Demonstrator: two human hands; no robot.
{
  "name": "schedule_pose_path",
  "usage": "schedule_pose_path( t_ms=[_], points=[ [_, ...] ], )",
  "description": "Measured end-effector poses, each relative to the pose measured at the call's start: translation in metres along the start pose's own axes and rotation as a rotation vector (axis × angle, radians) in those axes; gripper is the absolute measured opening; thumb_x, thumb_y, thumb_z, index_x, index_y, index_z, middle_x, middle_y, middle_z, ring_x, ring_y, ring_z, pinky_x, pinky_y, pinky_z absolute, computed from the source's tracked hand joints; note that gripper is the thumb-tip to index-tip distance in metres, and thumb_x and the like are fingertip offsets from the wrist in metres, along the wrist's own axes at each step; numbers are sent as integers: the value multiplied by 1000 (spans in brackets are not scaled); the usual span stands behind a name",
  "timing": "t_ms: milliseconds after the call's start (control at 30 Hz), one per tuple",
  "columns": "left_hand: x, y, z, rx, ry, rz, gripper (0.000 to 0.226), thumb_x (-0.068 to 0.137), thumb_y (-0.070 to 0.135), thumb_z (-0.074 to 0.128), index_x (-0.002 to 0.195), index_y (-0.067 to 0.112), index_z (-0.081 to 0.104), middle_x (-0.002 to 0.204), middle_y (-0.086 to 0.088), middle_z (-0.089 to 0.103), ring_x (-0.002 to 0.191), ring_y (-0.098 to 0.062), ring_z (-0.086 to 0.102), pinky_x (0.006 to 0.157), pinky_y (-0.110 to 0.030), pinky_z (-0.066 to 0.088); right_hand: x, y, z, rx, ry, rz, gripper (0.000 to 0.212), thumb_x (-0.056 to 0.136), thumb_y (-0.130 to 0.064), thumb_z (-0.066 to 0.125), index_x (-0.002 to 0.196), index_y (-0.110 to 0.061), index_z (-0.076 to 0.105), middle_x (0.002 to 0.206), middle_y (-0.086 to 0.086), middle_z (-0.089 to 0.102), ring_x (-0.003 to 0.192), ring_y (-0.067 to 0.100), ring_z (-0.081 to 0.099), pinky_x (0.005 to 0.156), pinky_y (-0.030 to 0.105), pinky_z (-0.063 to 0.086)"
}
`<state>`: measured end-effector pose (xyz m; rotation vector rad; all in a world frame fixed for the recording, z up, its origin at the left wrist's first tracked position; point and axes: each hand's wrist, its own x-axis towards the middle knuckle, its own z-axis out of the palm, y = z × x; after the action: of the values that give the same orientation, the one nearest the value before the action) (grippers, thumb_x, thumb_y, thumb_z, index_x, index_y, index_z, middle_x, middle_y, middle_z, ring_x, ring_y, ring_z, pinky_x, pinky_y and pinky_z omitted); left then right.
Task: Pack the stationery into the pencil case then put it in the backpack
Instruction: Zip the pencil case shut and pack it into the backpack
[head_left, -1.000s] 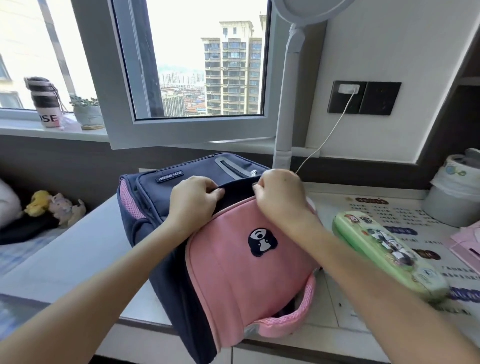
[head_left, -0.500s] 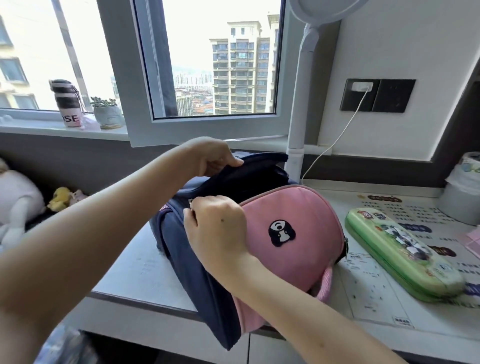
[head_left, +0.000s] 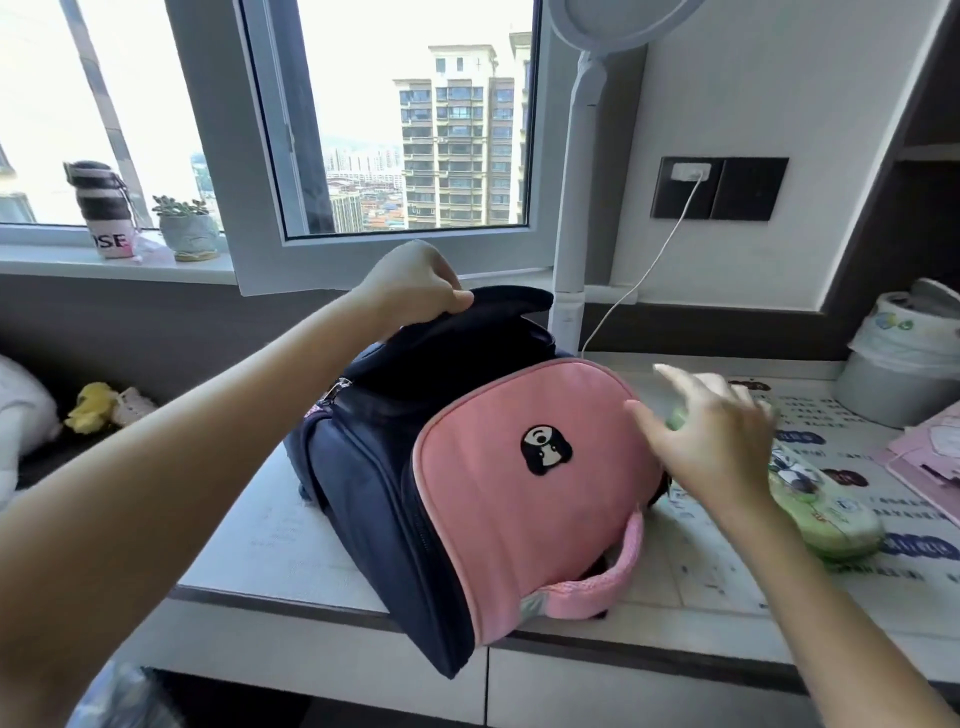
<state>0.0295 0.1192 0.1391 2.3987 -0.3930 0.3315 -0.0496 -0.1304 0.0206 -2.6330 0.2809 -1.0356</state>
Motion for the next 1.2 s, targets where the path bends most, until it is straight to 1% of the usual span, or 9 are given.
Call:
schedule_pose_path(
  t_ms=[100, 233, 333, 433, 533, 667, 900, 1033, 1200],
  points=[
    [-4, 2, 11, 90, 50, 58, 23, 84, 20, 62, 89, 0, 72, 93, -17, 71, 86, -30, 63, 77, -35, 48, 10, 88, 6, -422, -431, 300, 100, 65, -82, 47, 146, -31, 20, 142, 18, 41, 125, 36, 43, 106, 51, 29],
    [-2, -1, 18, 94, 90, 72, 23, 85, 19, 61, 90, 0, 71, 91, -17, 71, 81, -28, 60, 76, -34, 47, 12, 131, 13, -476, -737, 384, 126, 48, -89, 53, 145, -39, -12, 152, 20, 24, 131, 40, 37, 108, 60, 23],
    [-6, -5, 21, 157, 108, 136, 22, 87, 21, 59, 91, 2, 71, 93, -13, 71, 83, -27, 60, 75, -33, 44, 18, 131, 18, -364, -730, 389, 132, 41, -82, 66, 145, -40, -4, 144, 21, 36, 120, 38, 47, 97, 50, 43],
    [-13, -11, 22, 150, 128, 186, 20, 88, 21, 59, 91, 4, 71, 93, -10, 71, 85, -27, 61, 78, -35, 46, 12, 125, 19, -406, -584, 396, 107, 57, -65, 72, 143, -36, 15, 130, 22, 45, 112, 36, 50, 93, 42, 45],
    [-20, -14, 18, 97, 124, 198, 16, 87, 19, 60, 89, 7, 71, 87, -7, 71, 83, -25, 63, 78, -34, 46, 4, 117, 10, -330, -406, 422, 100, 54, -63, 72, 139, -35, 28, 121, 18, 50, 106, 35, 53, 88, 40, 47],
    [-21, -12, 12, 19, 78, 167, 16, 86, 18, 62, 90, 7, 72, 87, -5, 71, 84, -23, 64, 84, -37, 48, 9, 96, -36, -3, -272, 113, 98, 55, -54, 75, 141, -42, 28, 115, 5, 54, 95, 24, 52, 76, 32, 46],
    [-13, -1, 1, -69, 64, 100, 15, 85, 17, 63, 91, 5, 71, 85, -4, 68, 78, -16, 59, 79, -27, 44, 43, -19, -80, -139, -573, -512, 92, 53, -59, 61, 136, -58, 21, 118, -13, 49, 105, 13, 44, 93, 32, 33],
    [-6, 6, -6, -157, 40, 46, 16, 85, 16, 63, 92, 3, 70, 85, -5, 68, 76, -16, 57, 79, -29, 46, 63, -76, -55, -28, -600, -686, 88, 54, -55, 64, 135, -54, 30, 112, -13, 55, 103, 13, 47, 96, 34, 35],
    [-7, -4, -16, -204, -29, 11, 13, 84, 19, 65, 90, 8, 70, 74, 3, 64, 66, -10, 53, 62, -19, 41, 63, -81, -25, 237, -526, -727, 60, 67, -48, 72, 124, -45, 53, 132, -9, 56, 122, 12, 45, 105, 37, 34]
  ],
)
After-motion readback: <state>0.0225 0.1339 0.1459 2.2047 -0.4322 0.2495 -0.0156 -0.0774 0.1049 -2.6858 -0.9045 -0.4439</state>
